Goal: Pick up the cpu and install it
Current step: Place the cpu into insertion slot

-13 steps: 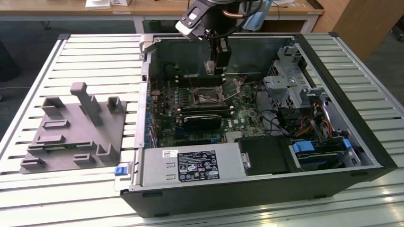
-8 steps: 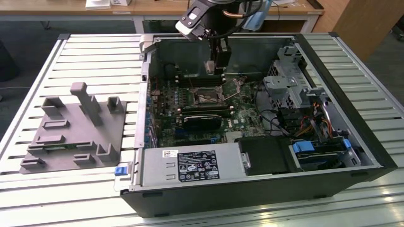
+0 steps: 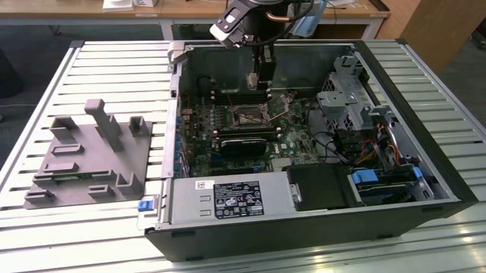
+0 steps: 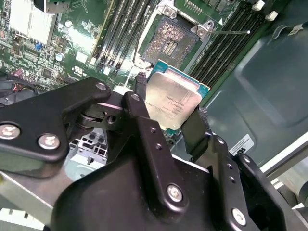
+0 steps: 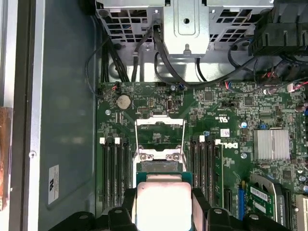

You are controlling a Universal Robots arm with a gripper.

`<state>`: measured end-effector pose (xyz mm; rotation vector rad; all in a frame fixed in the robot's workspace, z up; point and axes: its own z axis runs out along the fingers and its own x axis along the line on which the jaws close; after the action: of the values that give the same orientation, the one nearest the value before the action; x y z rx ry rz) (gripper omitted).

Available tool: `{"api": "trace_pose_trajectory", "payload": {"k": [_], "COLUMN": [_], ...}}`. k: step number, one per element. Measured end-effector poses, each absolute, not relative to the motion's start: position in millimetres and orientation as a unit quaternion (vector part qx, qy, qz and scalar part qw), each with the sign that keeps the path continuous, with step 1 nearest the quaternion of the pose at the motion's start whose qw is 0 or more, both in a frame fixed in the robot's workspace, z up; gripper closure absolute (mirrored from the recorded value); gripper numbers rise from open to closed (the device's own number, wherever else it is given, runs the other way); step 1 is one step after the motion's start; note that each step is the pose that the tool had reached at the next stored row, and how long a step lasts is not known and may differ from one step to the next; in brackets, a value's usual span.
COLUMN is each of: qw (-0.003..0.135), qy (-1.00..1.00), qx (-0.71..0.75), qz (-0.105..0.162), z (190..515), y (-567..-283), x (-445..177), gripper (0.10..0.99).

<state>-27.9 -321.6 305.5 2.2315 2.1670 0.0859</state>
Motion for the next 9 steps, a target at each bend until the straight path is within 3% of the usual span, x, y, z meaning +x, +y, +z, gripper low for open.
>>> {"api": "trace_pose_trajectory", "payload": {"k": [9], "qw": [0.015], "qy": [0.702], "qx": [0.711], "qz": [0.028], "z": [301.2], "y": [-320.9], "x": [-29.3], "gripper": [0.545]}}
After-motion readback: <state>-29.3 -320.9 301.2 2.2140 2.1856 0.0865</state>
